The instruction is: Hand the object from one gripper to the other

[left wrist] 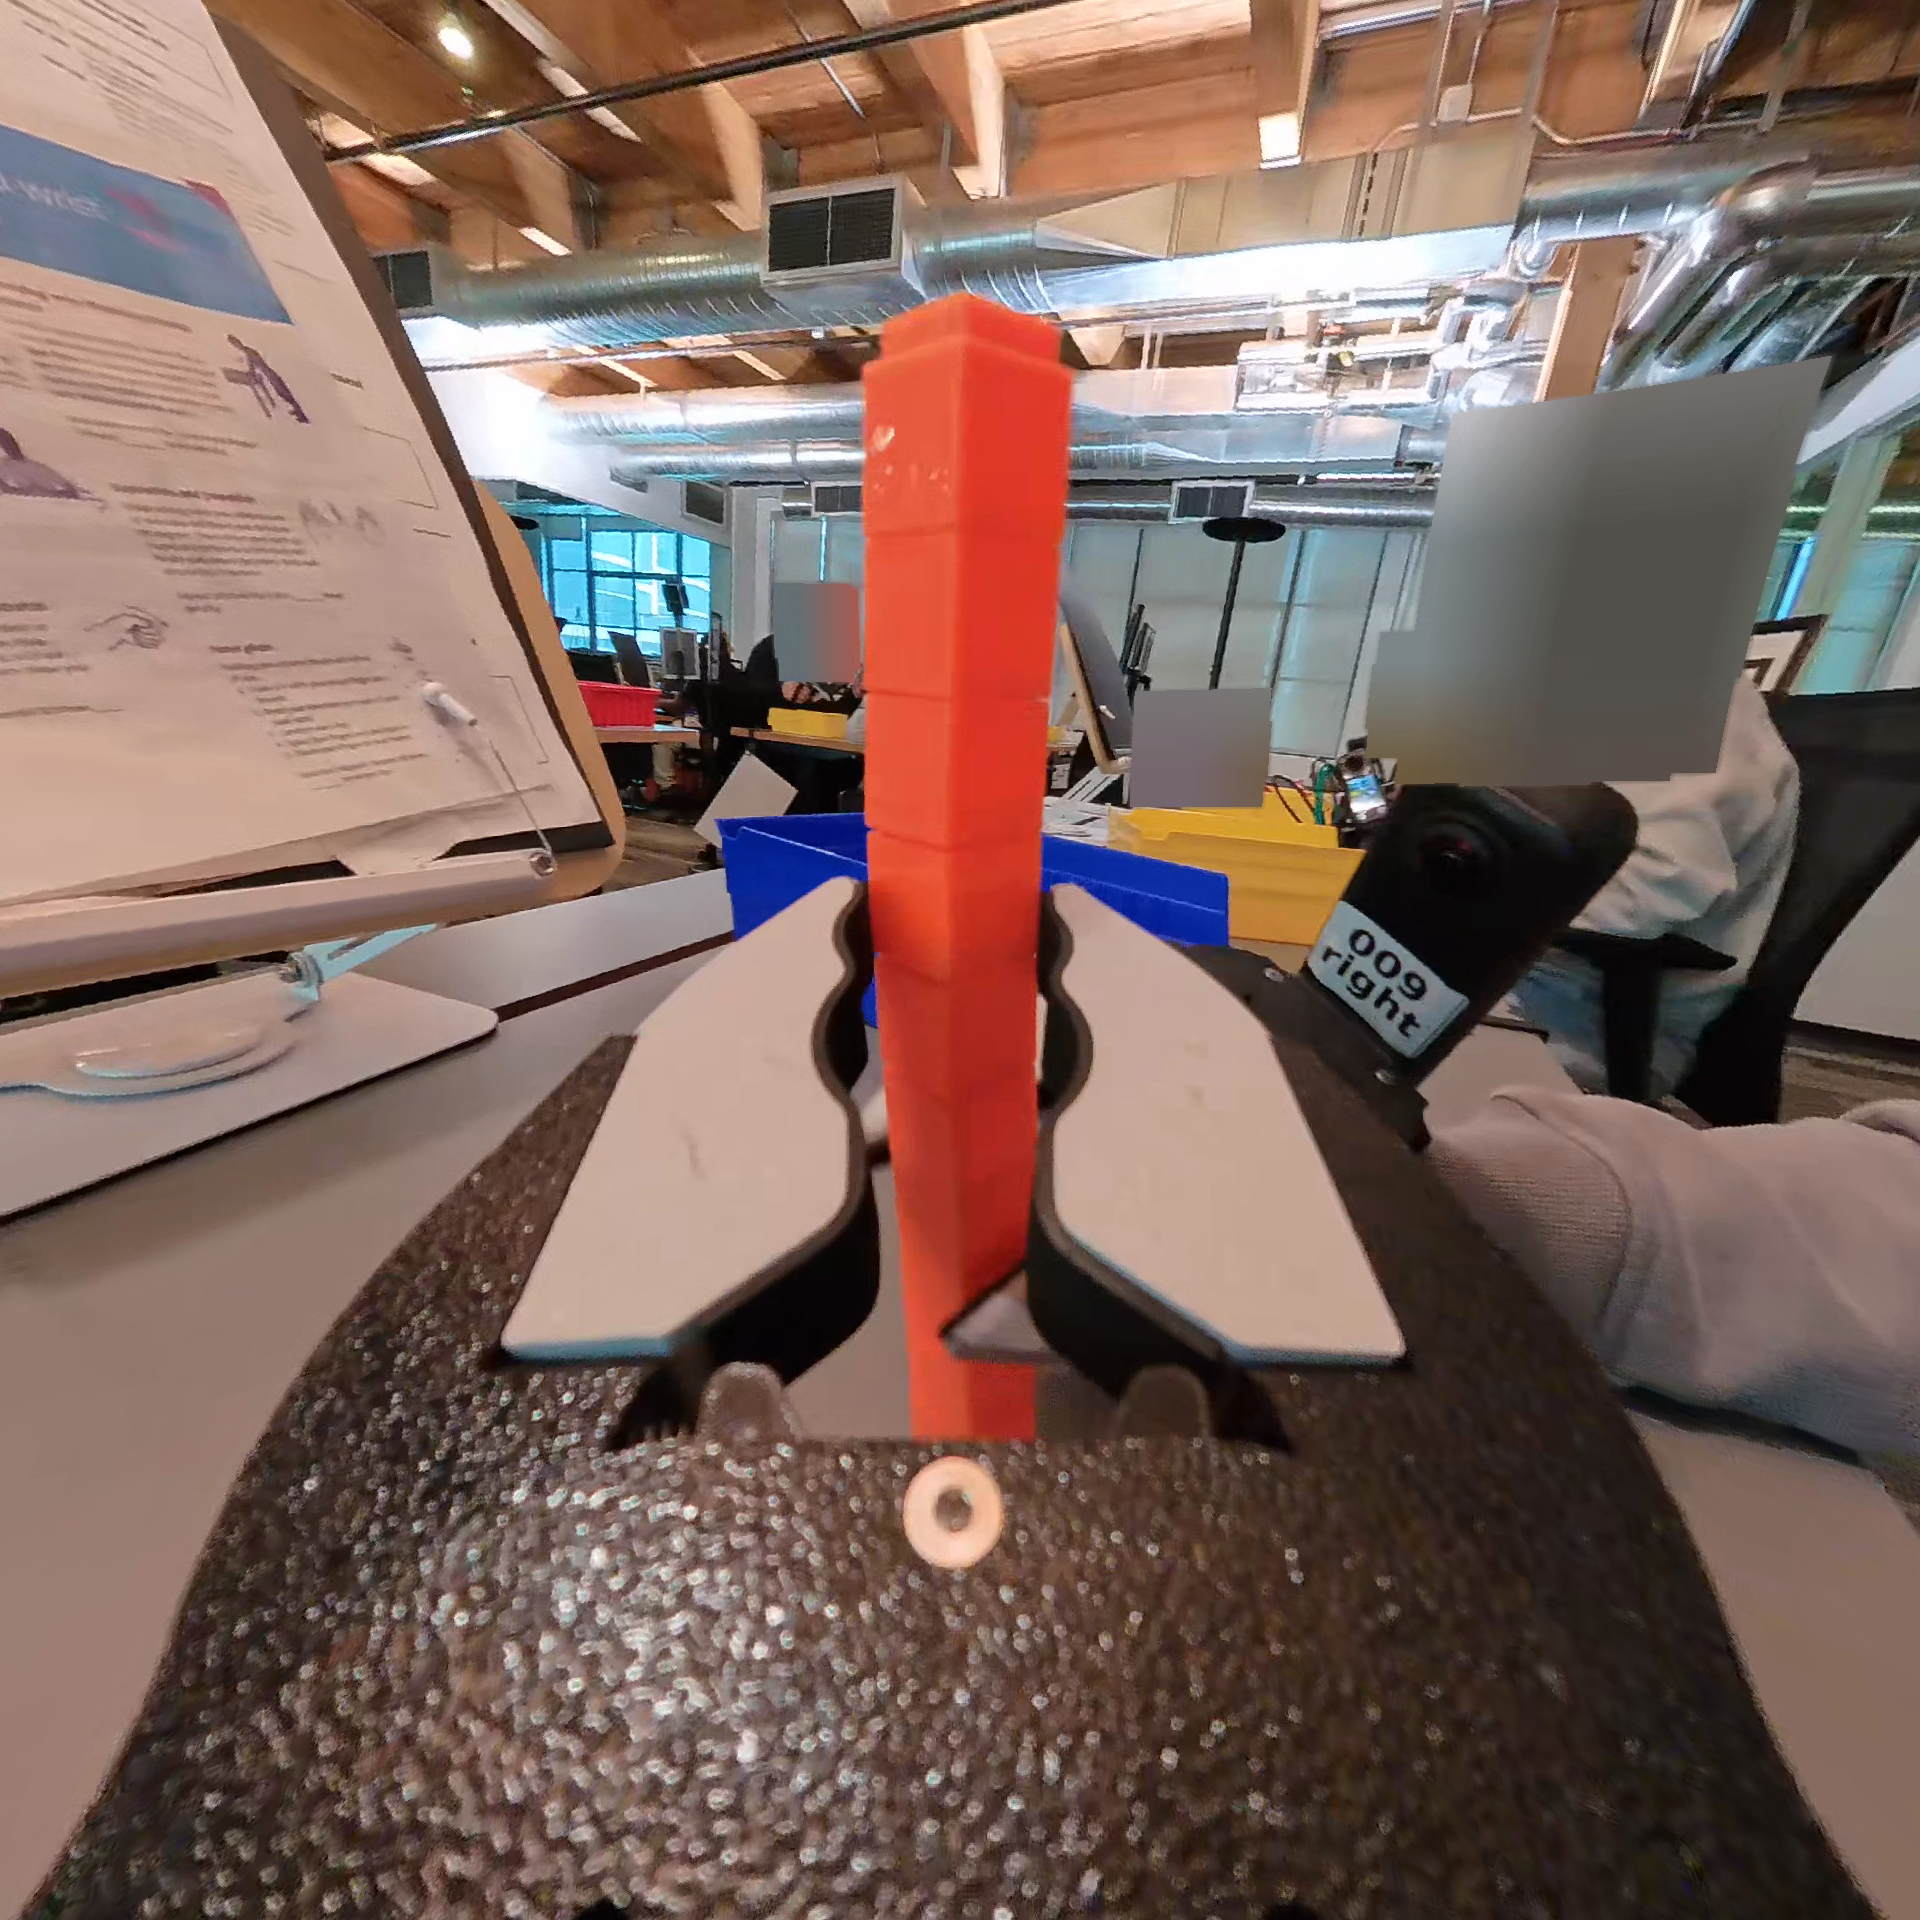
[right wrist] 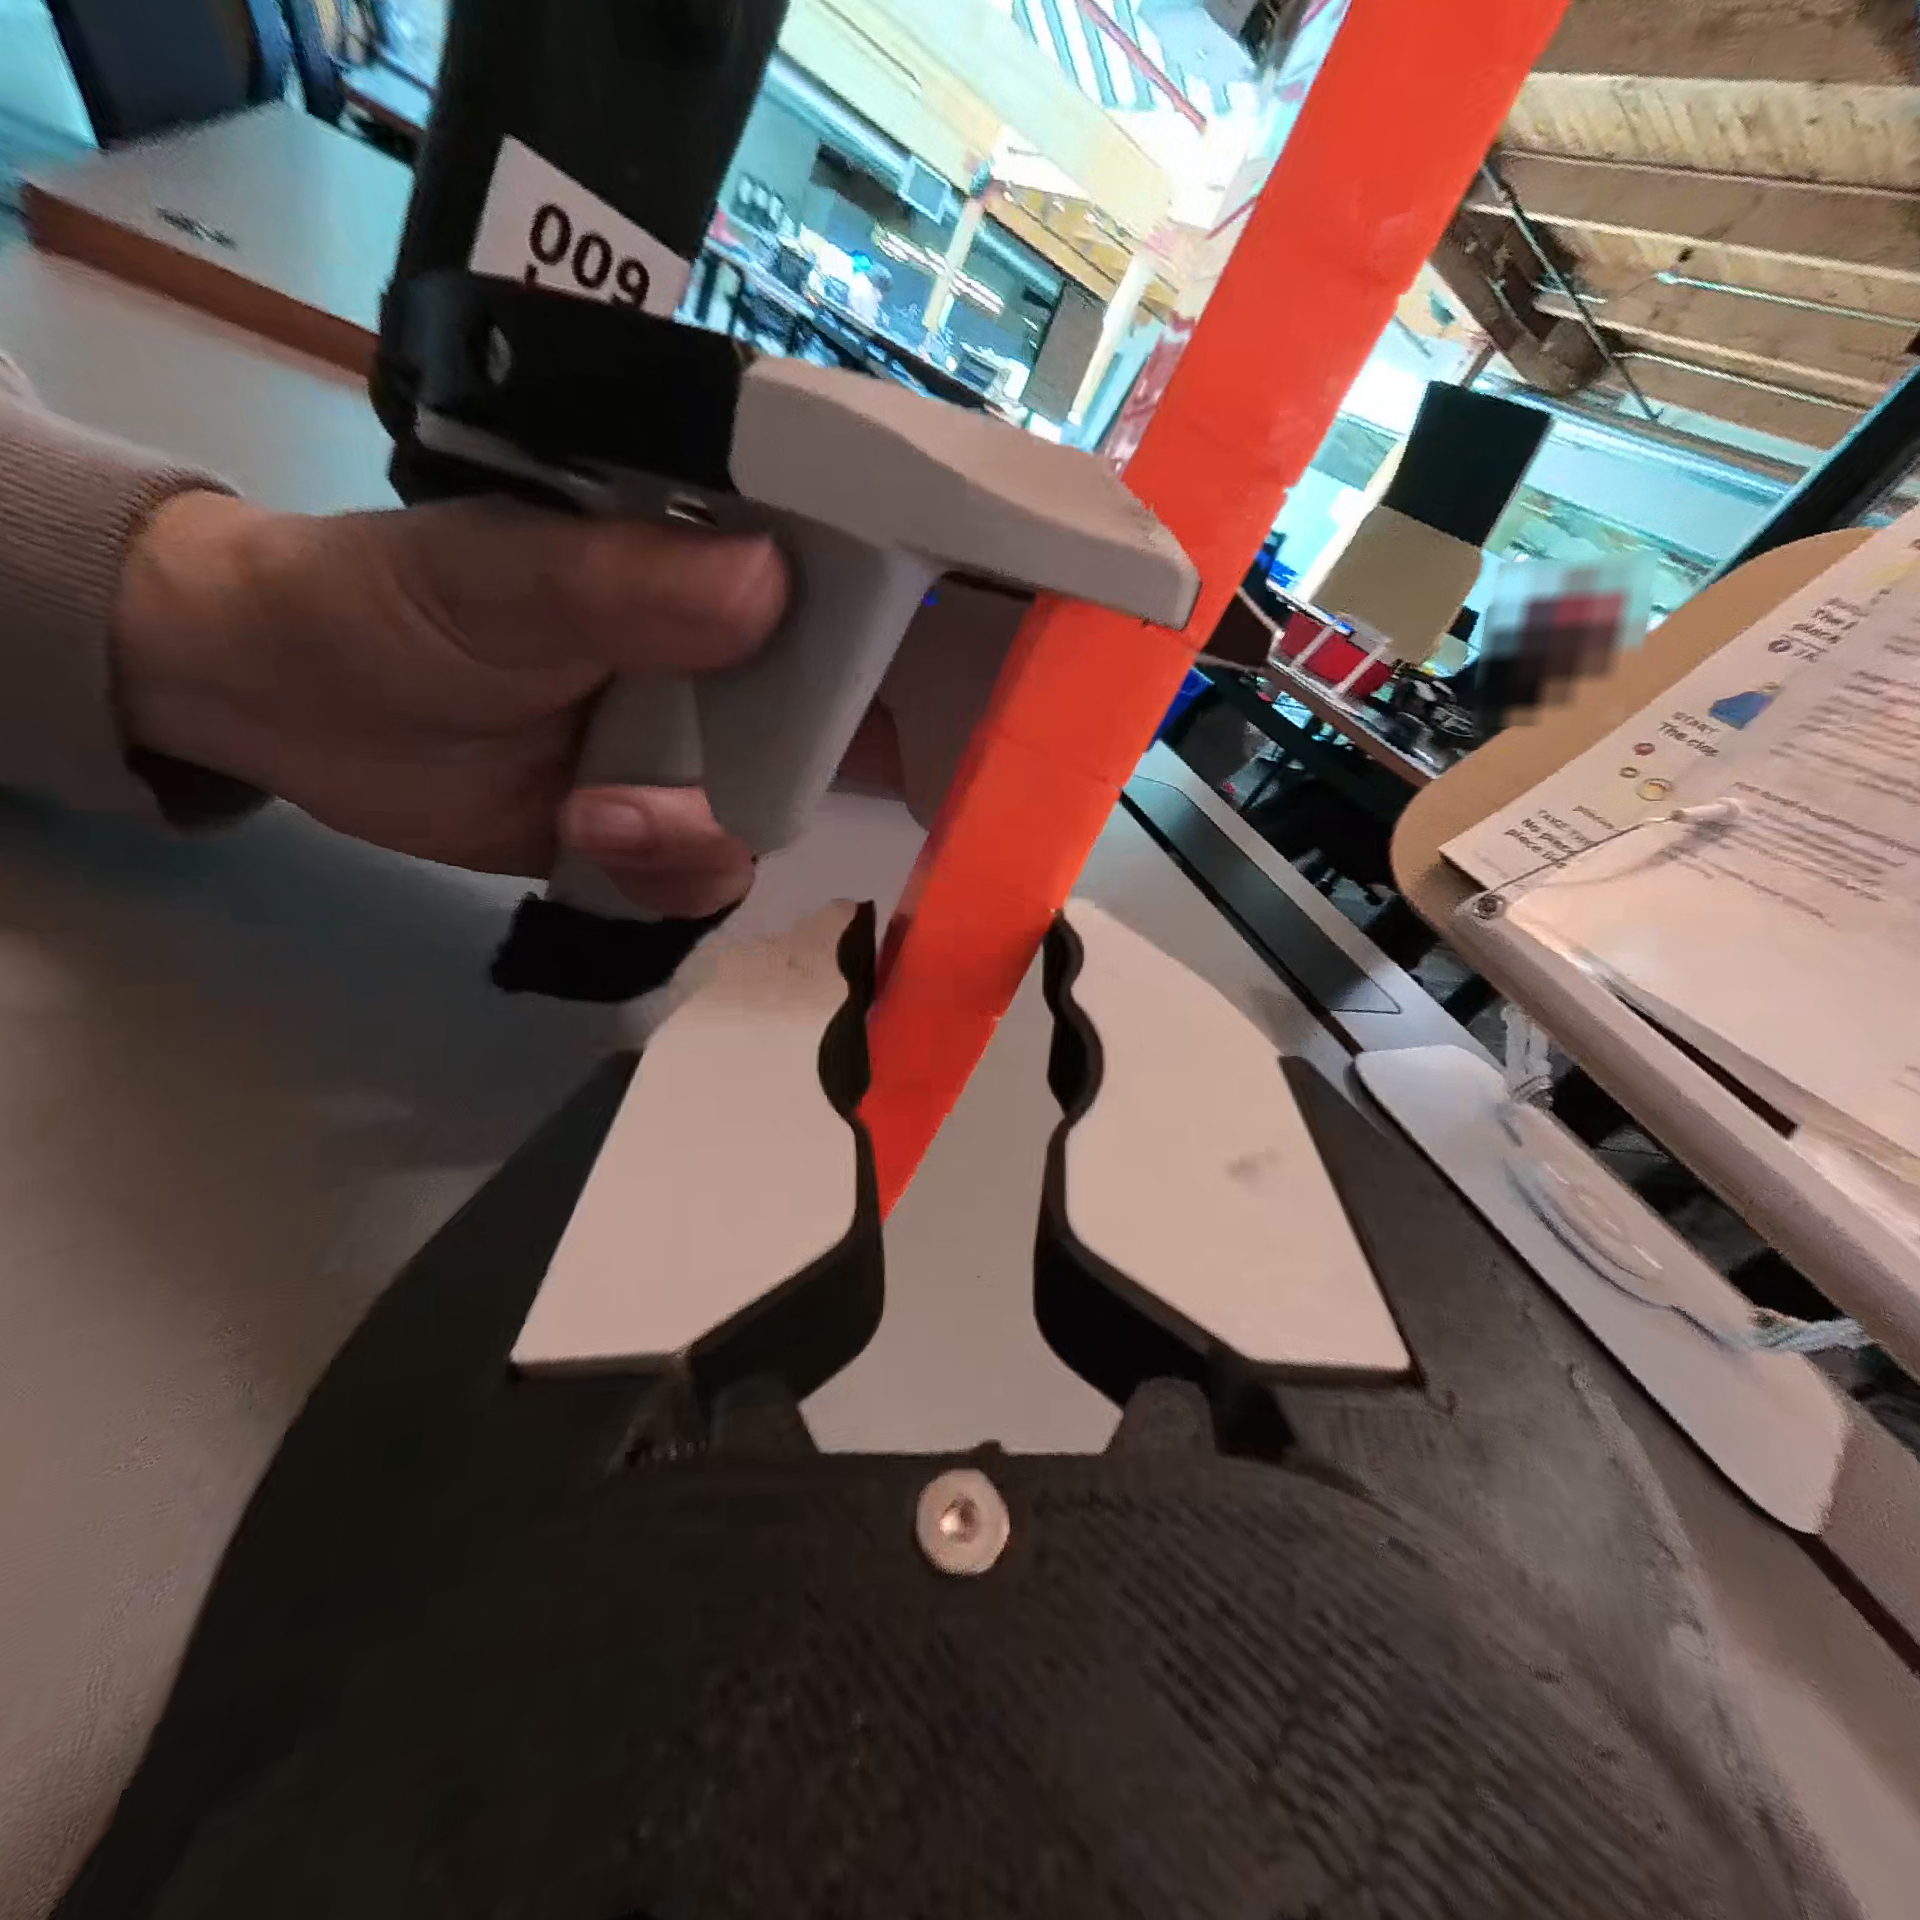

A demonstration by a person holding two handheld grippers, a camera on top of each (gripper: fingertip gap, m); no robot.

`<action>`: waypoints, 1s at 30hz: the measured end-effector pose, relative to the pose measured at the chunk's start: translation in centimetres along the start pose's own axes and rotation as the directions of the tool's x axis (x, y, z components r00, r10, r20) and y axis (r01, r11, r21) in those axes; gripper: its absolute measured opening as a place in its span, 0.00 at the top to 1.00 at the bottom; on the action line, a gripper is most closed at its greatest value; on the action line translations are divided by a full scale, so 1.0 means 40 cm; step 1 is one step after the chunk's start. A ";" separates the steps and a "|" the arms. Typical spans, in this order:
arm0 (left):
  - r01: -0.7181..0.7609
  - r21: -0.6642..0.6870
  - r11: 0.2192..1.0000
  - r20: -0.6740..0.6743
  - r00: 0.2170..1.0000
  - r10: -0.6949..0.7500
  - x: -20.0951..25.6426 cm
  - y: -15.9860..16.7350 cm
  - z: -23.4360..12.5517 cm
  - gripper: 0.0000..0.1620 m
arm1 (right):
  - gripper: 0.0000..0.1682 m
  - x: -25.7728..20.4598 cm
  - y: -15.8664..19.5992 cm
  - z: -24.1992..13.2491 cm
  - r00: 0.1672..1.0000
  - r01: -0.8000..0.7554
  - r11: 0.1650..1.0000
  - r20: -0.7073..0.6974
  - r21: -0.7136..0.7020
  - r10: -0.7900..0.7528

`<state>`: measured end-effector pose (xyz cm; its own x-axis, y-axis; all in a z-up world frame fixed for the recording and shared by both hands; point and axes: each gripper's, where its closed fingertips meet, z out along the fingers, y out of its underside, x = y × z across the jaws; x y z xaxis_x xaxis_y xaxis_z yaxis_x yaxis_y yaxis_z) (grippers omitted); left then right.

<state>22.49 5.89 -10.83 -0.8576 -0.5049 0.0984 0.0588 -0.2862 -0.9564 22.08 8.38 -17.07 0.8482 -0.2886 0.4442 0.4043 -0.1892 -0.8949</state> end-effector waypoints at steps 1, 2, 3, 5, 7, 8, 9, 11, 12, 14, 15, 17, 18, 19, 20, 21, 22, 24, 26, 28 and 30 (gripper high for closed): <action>0.002 0.007 1.000 -0.005 1.000 -0.002 0.001 -0.001 -0.001 0.82 | 0.82 0.003 0.001 -0.001 1.000 0.009 1.000 -0.006 -0.004 -0.009; -0.002 0.014 1.000 -0.017 1.000 0.002 0.005 -0.002 -0.002 0.82 | 0.83 0.005 0.001 -0.003 1.000 0.002 1.000 0.003 -0.005 -0.002; -0.006 0.019 1.000 -0.037 0.999 0.007 0.010 -0.004 -0.004 0.82 | 0.84 0.004 -0.003 -0.007 0.999 -0.023 1.000 0.027 0.001 0.023; -0.014 0.031 0.999 -0.099 0.995 0.017 0.027 -0.011 -0.011 0.82 | 0.86 -0.006 -0.017 -0.021 0.984 -0.131 0.991 0.128 0.033 0.125; 0.003 0.040 0.999 -0.180 0.984 0.005 0.049 -0.018 -0.017 0.75 | 0.86 -0.033 -0.044 -0.044 0.908 -0.309 0.949 0.316 0.062 0.275; 0.019 0.025 1.000 -0.232 0.973 -0.013 0.063 -0.015 -0.019 0.71 | 0.86 -0.050 -0.065 -0.062 0.827 -0.421 0.905 0.435 0.060 0.356; 0.039 -0.001 0.999 -0.299 0.954 -0.038 0.082 -0.009 -0.024 0.70 | 0.86 -0.063 -0.086 -0.082 0.724 -0.530 0.847 0.542 0.043 0.426; 0.082 -0.043 0.996 -0.409 0.908 -0.092 0.117 0.001 -0.033 0.69 | 0.86 -0.077 -0.122 -0.120 0.499 -0.695 0.719 0.708 -0.018 0.500; 0.100 -0.060 0.993 -0.457 0.882 -0.116 0.132 0.006 -0.039 0.69 | 0.86 -0.078 -0.134 -0.133 0.418 -0.743 0.668 0.752 -0.039 0.509; 0.126 -0.083 0.989 -0.520 0.841 -0.151 0.155 0.013 -0.048 0.70 | 0.86 -0.090 -0.143 -0.147 0.291 -0.787 0.607 0.802 -0.109 0.521; 0.127 -0.090 0.988 -0.537 0.829 -0.156 0.162 0.016 -0.050 0.71 | 0.86 -0.101 -0.143 -0.149 0.260 -0.785 0.604 0.811 -0.137 0.523; 0.118 -0.102 0.988 -0.550 0.820 -0.155 0.170 0.023 -0.052 0.73 | 0.86 -0.137 -0.138 -0.154 0.213 -0.751 0.629 0.827 -0.202 0.520; 0.117 -0.107 0.987 -0.561 0.813 -0.157 0.174 0.026 -0.054 0.73 | 0.86 -0.152 -0.138 -0.155 0.204 -0.735 0.643 0.834 -0.216 0.513; 0.124 -0.107 0.986 -0.592 0.789 -0.164 0.184 0.024 -0.061 0.75 | 0.86 -0.156 -0.142 -0.154 0.200 -0.738 0.641 0.837 -0.213 0.509; 0.139 -0.104 0.985 -0.619 0.766 -0.174 0.192 0.019 -0.068 0.81 | 0.86 -0.154 -0.147 -0.154 0.189 -0.746 0.630 0.840 -0.214 0.509; 0.150 -0.103 0.983 -0.619 0.764 -0.181 0.190 0.016 -0.067 0.81 | 0.86 -0.149 -0.148 -0.151 0.190 -0.755 0.621 0.837 -0.210 0.514; 0.152 -0.103 0.983 -0.602 0.777 -0.183 0.181 0.015 -0.063 0.81 | 0.86 -0.138 -0.143 -0.144 0.215 -0.765 0.614 0.821 -0.195 0.529; 0.130 -0.104 0.986 -0.491 0.856 -0.165 0.136 0.024 -0.042 0.82 | 0.82 -0.096 -0.114 -0.109 0.380 -0.770 0.630 0.722 -0.100 0.578; 0.101 -0.108 0.989 -0.317 0.939 -0.131 0.070 0.035 -0.022 0.82 | 0.71 -0.045 -0.093 -0.085 0.571 -0.725 0.688 0.585 0.029 0.577; 0.097 -0.118 0.988 -0.144 0.983 -0.113 0.008 0.043 -0.013 0.82 | 0.67 -0.006 -0.062 -0.066 0.783 -0.559 0.823 0.391 0.104 0.483; 0.109 -0.108 0.988 -0.072 0.990 -0.117 -0.016 0.042 -0.013 0.82 | 0.67 0.014 -0.034 -0.055 0.931 -0.325 0.941 0.208 0.097 0.300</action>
<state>22.89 6.15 -12.65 -0.8932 -0.4076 0.1898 -0.0908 -0.2499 -0.9640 21.26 6.40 -15.50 0.9822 -0.1301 0.1358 0.1379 0.0070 -0.9904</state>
